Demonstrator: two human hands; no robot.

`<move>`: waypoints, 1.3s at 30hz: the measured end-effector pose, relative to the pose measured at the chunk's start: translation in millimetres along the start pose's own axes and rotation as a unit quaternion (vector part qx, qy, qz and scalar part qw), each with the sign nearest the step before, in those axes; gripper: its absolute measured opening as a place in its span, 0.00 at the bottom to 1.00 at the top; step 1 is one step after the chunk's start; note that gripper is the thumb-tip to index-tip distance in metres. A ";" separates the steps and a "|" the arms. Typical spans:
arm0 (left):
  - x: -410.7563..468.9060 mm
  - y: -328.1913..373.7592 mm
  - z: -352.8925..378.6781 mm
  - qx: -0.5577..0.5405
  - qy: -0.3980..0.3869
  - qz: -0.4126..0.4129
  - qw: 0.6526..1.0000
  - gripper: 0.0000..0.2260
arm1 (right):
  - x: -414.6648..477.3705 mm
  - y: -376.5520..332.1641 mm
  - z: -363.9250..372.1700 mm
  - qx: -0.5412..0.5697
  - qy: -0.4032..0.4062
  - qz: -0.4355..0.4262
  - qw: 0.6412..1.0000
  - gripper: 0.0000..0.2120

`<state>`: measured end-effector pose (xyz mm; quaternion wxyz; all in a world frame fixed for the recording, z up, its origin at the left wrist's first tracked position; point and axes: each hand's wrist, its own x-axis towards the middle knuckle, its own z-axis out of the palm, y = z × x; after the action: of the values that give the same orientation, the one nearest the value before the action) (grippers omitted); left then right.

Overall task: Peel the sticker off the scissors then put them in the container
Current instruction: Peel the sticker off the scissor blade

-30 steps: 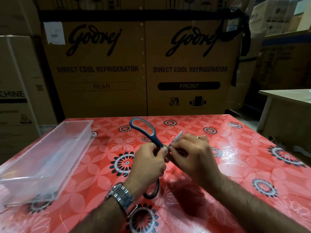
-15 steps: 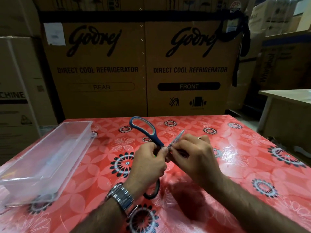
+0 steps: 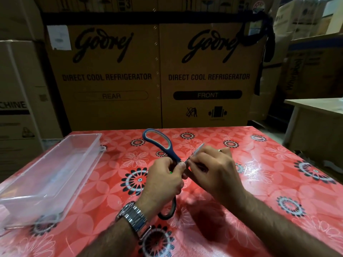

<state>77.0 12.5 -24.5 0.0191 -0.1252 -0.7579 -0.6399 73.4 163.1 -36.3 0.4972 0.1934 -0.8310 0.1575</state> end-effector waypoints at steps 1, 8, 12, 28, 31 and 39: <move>0.2 -0.1 0.0 -0.002 -0.001 -0.001 1.000 0.08 | -0.1 1.3 0.6 0.004 0.000 0.002 1.000 0.08; -0.8 2.4 -0.3 -0.012 -0.008 -0.002 1.000 0.08 | 0.2 0.9 -0.3 0.008 -0.001 0.002 1.000 0.08; -0.9 1.7 -1.5 -0.021 -0.008 -0.004 1.000 0.07 | 9.8 12.2 -2.9 0.013 0.009 0.040 0.999 0.06; 1.2 3.9 -3.3 -0.025 -0.011 0.007 1.000 0.08 | 13.0 13.4 1.8 0.090 0.035 0.046 0.994 0.06; 1.4 4.1 -2.6 -0.032 -0.011 -0.001 0.999 0.09 | 2.6 -8.1 -0.2 0.098 -0.002 0.000 0.995 0.03; 0.6 4.1 -3.1 -0.049 -0.024 -0.021 0.998 0.09 | 14.7 21.7 2.0 0.071 0.023 0.024 0.997 0.04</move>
<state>76.8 10.2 -19.8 -0.0188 -0.1255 -0.7287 -0.6730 55.2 178.7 -25.7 0.4973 0.2044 -0.8103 0.2330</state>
